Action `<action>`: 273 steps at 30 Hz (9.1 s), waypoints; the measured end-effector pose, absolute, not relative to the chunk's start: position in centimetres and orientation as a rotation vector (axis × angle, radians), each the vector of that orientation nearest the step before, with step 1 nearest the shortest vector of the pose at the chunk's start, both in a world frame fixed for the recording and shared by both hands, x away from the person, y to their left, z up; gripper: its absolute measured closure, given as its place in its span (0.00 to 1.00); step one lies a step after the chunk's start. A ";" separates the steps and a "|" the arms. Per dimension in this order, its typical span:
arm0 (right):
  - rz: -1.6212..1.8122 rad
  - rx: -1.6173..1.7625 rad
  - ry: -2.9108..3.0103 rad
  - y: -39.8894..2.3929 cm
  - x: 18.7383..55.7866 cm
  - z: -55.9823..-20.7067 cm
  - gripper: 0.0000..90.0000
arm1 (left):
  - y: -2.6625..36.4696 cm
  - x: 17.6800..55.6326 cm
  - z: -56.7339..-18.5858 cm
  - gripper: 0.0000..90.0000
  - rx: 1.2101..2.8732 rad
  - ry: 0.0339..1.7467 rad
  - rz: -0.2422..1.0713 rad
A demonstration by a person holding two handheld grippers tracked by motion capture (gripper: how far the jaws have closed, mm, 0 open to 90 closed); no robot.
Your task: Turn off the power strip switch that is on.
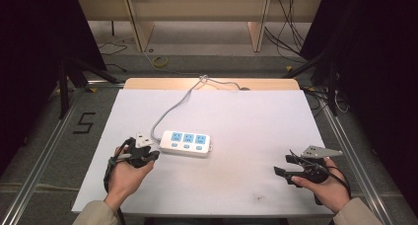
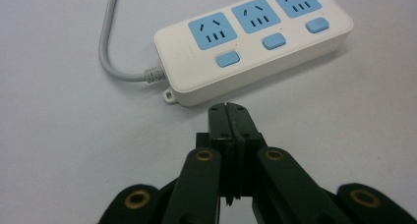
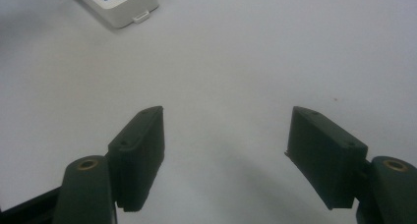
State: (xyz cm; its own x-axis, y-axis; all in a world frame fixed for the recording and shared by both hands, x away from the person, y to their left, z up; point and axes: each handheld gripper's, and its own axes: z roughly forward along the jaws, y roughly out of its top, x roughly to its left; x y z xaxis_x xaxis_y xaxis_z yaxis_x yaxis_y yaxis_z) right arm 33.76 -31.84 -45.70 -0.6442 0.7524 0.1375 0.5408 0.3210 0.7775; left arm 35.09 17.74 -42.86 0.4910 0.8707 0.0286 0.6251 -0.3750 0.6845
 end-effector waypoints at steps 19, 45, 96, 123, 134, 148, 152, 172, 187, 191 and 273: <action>1.222 1.168 2.345 -31.8 33.7 -45.7 0.34 | 16.8 36.5 -42.4 1.00 2.171 1.212 0.530; 1.219 1.164 2.352 -31.7 33.7 -45.7 0.34 | 15.5 38.1 -41.9 1.00 2.210 1.200 0.529; 1.212 1.165 2.358 -31.6 33.7 -45.7 0.34 | 13.9 40.3 -41.5 1.00 2.246 1.221 0.475; 1.208 1.163 2.360 -31.6 33.7 -45.8 0.34 | 12.9 41.3 -42.1 1.00 2.298 1.241 0.421; 1.208 1.161 2.361 -31.6 33.7 -45.8 0.34 | 12.6 42.0 -42.7 1.00 2.313 1.251 0.417; 1.207 1.161 2.361 -31.6 33.7 -45.8 0.34 | 12.4 42.8 -43.1 1.00 2.315 1.271 0.405; 1.208 1.160 2.361 -31.6 33.7 -45.8 0.34 | 12.4 43.0 -43.2 1.00 2.317 1.273 0.405; 1.205 1.161 2.361 -31.6 33.7 -45.8 0.34 | 12.0 43.8 -43.3 1.00 2.326 1.276 0.404; 1.206 1.160 2.361 -31.6 33.7 -45.8 0.34 | 11.8 44.2 -43.7 1.00 2.344 1.286 0.397; 1.207 1.160 2.361 -31.6 33.7 -45.8 0.34 | 11.8 44.2 -43.8 1.00 2.346 1.291 0.400; 1.201 1.155 2.368 -31.5 33.7 -45.8 0.34 | 11.1 44.1 -44.2 1.00 2.407 1.305 0.431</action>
State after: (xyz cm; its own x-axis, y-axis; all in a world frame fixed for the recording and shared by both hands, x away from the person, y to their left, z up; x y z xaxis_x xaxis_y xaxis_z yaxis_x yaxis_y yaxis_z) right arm 33.67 -31.50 -45.84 -0.6564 0.7436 0.1270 0.5417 0.3475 0.7653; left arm 44.07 11.14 -44.16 0.5251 0.8462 0.0903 0.7337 -0.5039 0.4559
